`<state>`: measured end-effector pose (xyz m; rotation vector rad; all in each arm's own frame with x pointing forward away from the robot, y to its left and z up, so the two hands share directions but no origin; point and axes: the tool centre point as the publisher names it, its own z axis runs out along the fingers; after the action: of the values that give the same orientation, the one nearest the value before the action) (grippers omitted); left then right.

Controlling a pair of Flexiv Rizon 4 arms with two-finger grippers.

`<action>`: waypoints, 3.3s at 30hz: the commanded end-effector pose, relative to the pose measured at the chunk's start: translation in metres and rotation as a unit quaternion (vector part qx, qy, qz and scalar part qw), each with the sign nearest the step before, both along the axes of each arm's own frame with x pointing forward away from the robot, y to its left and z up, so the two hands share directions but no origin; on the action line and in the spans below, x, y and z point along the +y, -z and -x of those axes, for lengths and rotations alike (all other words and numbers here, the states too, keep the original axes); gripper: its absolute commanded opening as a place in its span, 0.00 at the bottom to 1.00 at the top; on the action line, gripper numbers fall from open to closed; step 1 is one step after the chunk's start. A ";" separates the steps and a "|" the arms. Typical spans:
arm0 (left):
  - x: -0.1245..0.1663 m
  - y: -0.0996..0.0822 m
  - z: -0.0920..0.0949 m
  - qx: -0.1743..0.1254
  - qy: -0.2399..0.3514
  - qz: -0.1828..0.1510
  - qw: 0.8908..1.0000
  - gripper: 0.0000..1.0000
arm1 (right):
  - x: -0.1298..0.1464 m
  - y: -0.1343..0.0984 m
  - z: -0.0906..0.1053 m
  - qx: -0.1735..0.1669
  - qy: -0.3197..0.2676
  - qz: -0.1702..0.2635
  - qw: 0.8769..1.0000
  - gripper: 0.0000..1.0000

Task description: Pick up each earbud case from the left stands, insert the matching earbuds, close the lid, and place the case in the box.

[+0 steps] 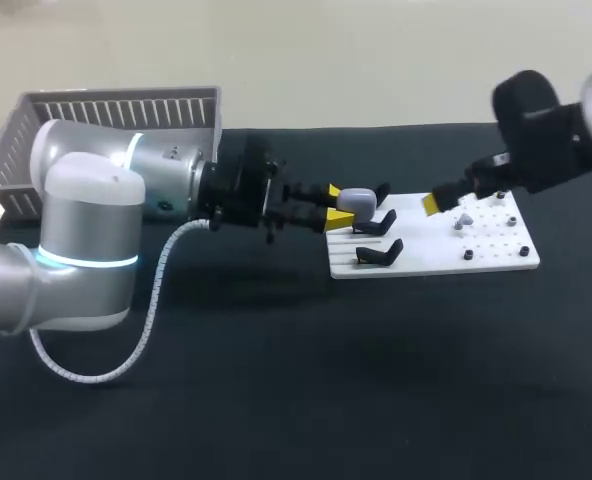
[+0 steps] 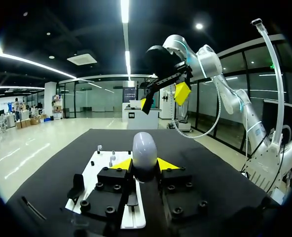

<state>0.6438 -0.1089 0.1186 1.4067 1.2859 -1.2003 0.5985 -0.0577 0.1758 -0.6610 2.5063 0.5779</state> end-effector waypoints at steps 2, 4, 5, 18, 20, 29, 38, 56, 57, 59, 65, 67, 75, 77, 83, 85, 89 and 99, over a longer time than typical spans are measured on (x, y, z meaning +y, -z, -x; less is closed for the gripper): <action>0.000 0.001 0.000 -0.001 -0.001 0.002 1.000 0.00 | 0.019 0.008 -0.010 -0.011 0.036 0.066 0.997 1.00; 0.000 0.001 0.000 -0.001 -0.001 0.002 1.000 0.00 | 0.023 0.010 -0.010 -0.010 0.037 0.074 0.997 1.00; 0.000 0.001 0.000 -0.001 -0.001 0.002 1.000 0.00 | 0.026 0.009 -0.010 -0.011 0.037 0.074 0.997 1.00; 0.000 0.001 0.000 -0.001 -0.001 0.002 1.000 0.00 | 0.043 0.020 -0.014 -0.017 0.046 0.106 0.993 1.00; 0.000 0.001 0.000 -0.001 -0.001 0.002 1.000 0.00 | 0.045 0.022 -0.016 -0.015 0.046 0.107 0.993 1.00; 0.000 0.001 0.000 -0.001 -0.001 0.002 1.000 0.00 | 0.048 0.031 -0.025 -0.016 0.062 0.119 0.991 1.00; 0.000 0.001 0.000 -0.001 -0.001 0.002 1.000 0.00 | 0.052 0.035 -0.029 -0.012 0.064 0.121 0.990 1.00; 0.000 0.001 0.000 -0.001 -0.001 0.002 1.000 0.00 | 0.053 0.041 -0.039 -0.013 0.071 0.115 0.991 1.00; 0.000 0.001 0.000 -0.001 -0.001 0.002 1.000 0.00 | 0.053 0.041 -0.040 -0.013 0.072 0.116 0.991 1.00; 0.000 0.001 0.000 -0.001 -0.001 0.002 1.000 0.00 | 0.052 0.041 -0.041 -0.013 0.075 0.114 0.991 1.00; 0.000 0.001 0.000 -0.001 -0.001 0.002 1.000 0.00 | 0.051 0.041 -0.044 -0.015 0.079 0.113 0.990 1.00; 0.000 0.001 0.000 -0.001 -0.001 0.002 1.000 0.00 | 0.049 0.040 -0.045 -0.016 0.081 0.111 0.990 1.00; 0.000 0.001 0.000 -0.001 -0.001 0.002 1.000 0.00 | 0.044 0.030 -0.045 -0.036 0.092 0.103 0.990 1.00; 0.000 0.001 0.000 -0.001 -0.001 0.002 1.000 0.00 | 0.042 0.026 -0.045 -0.047 0.095 0.100 0.989 1.00; 0.000 0.001 0.000 -0.001 -0.001 0.002 1.000 0.00 | 0.030 0.009 -0.044 -0.101 0.113 0.111 0.982 1.00; 0.000 0.001 0.000 -0.001 -0.001 0.002 1.000 0.00 | 0.021 0.005 -0.045 -0.110 0.127 0.124 0.978 1.00; 0.000 0.001 0.000 -0.001 -0.001 0.002 1.000 0.00 | -0.002 0.001 -0.051 -0.116 0.155 0.154 0.969 1.00; 0.000 0.001 0.000 -0.001 -0.001 0.002 1.000 0.00 | -0.062 0.017 -0.077 -0.059 0.176 0.200 0.962 1.00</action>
<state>0.6440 -0.1086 0.1185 1.4068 1.2846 -1.2014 0.6648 -0.1088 0.1621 -0.3339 2.5239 -0.1388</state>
